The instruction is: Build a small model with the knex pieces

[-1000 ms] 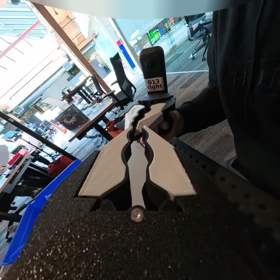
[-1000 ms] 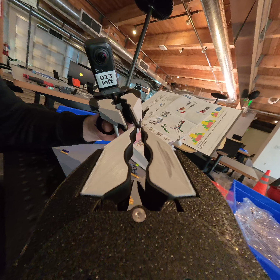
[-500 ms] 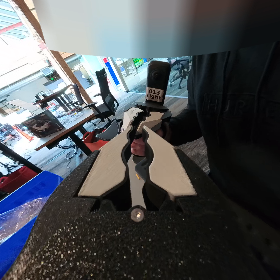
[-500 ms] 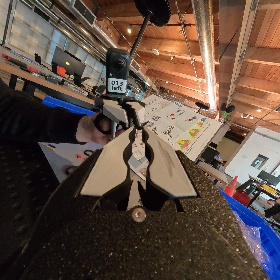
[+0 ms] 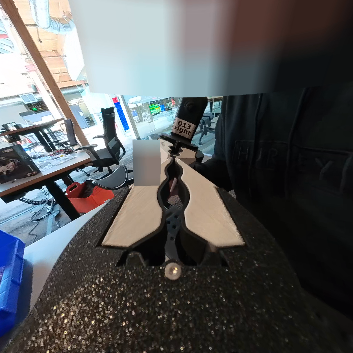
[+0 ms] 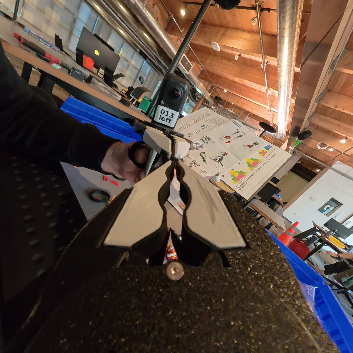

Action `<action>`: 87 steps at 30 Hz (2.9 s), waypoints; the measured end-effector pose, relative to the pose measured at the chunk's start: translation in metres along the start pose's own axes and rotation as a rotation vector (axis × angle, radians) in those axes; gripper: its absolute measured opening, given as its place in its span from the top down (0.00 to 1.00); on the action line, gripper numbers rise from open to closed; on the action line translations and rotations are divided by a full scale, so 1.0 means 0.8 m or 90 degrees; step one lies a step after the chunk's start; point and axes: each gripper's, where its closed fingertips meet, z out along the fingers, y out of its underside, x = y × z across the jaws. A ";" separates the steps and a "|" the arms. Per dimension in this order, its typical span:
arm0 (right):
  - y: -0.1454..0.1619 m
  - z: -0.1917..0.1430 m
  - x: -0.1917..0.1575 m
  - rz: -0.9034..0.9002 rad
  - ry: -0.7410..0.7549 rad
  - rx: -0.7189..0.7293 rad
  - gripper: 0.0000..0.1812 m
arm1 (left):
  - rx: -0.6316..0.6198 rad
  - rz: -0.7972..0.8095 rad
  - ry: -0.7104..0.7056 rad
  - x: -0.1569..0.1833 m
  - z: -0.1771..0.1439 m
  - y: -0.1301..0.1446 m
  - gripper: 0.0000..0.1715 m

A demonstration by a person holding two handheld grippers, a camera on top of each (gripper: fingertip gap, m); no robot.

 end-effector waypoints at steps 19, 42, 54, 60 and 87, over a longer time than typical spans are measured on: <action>-0.003 -0.001 0.001 0.152 -0.010 0.051 0.97 | 0.031 -0.047 0.025 -0.004 -0.010 -0.006 1.00; 0.030 0.004 -0.002 0.156 0.011 -0.005 0.97 | -0.005 -0.162 0.062 -0.017 -0.022 0.026 1.00; 0.045 0.015 -0.038 0.250 -0.092 0.018 0.92 | -0.156 -0.253 -0.148 0.007 -0.040 0.052 0.96; 0.025 0.053 -0.091 0.256 -0.204 0.020 0.97 | -0.083 -0.257 -0.226 0.061 -0.080 0.045 0.97; 0.082 0.177 -0.160 0.348 -0.366 -0.077 0.85 | -0.658 -0.296 -0.738 0.134 -0.575 0.029 0.89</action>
